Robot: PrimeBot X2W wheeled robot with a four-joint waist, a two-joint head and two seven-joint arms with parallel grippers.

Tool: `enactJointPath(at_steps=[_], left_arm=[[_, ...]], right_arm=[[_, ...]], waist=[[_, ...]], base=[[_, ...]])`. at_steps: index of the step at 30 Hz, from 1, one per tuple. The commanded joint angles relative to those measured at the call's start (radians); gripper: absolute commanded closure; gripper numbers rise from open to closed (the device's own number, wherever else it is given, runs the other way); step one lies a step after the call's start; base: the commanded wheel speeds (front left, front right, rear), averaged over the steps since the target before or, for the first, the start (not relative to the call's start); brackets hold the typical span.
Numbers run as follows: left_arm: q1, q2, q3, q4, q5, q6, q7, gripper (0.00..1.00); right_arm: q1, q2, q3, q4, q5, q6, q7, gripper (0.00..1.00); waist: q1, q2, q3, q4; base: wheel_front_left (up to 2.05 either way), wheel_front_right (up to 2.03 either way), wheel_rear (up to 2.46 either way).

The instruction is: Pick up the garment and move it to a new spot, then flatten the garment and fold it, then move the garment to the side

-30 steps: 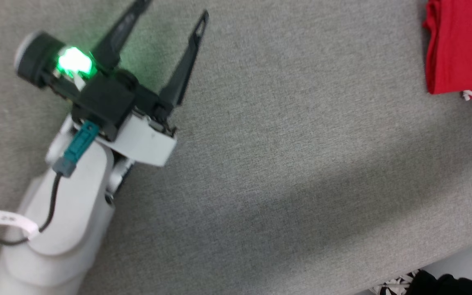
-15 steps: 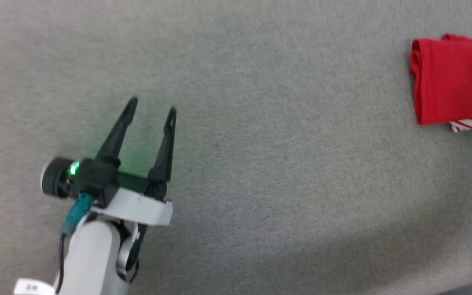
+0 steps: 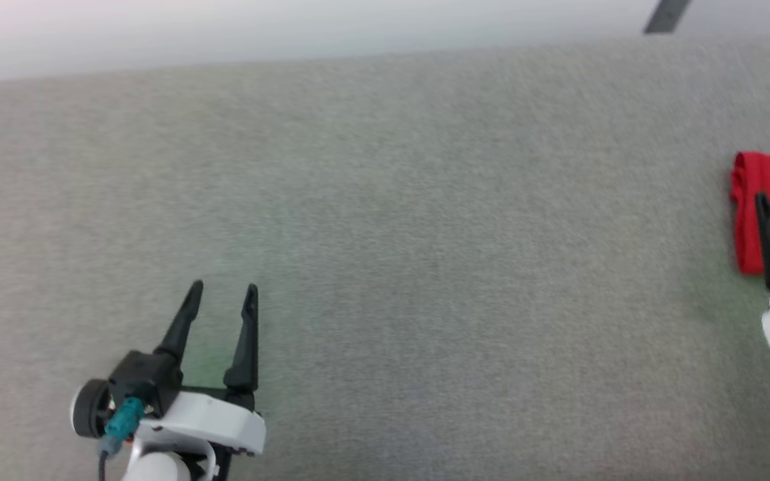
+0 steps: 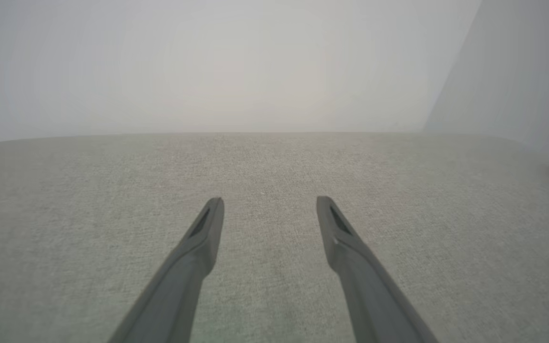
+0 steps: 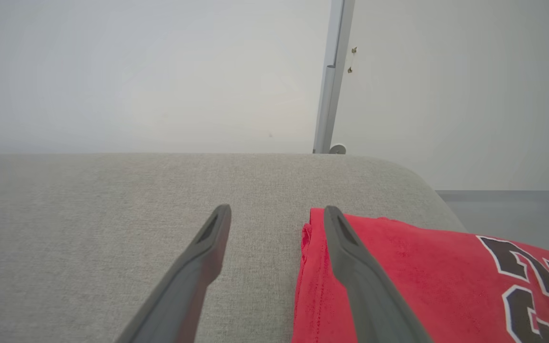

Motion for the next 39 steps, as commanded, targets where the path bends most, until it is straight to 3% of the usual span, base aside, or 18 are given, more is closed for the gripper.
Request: enactJointPath(at_steps=[1,12,25,39], left_arm=[[0.021,-0.013,0.004,0.001,0.010,-0.004,0.000,0.00],[0.113,-0.047,0.047,0.009,0.014,-0.007,0.000,0.00],[0.170,-0.049,0.039,-0.031,-0.013,-0.008,0.000,0.00],[0.244,-0.051,0.063,-0.158,-0.022,-0.008,0.000,0.00]], right_arm=[[0.047,0.005,-0.014,-0.019,-0.008,-0.002,-0.005,0.00],[0.278,0.085,-0.145,-0.172,-0.079,-0.002,-0.005,0.00],[0.433,0.172,-0.238,-0.359,-0.226,-0.002,-0.005,0.00],[0.538,0.226,-0.316,-0.502,-0.272,-0.002,0.002,0.00]], waist=[[0.0000,0.0000,-0.089,0.091],[0.0000,0.0000,-0.186,0.172],[0.0000,0.0000,-0.202,0.167],[0.0000,0.0000,-0.195,0.172]], base=[[0.00,0.00,0.00],[0.00,0.00,0.00],[0.00,0.00,0.00],[0.00,0.00,0.00]])
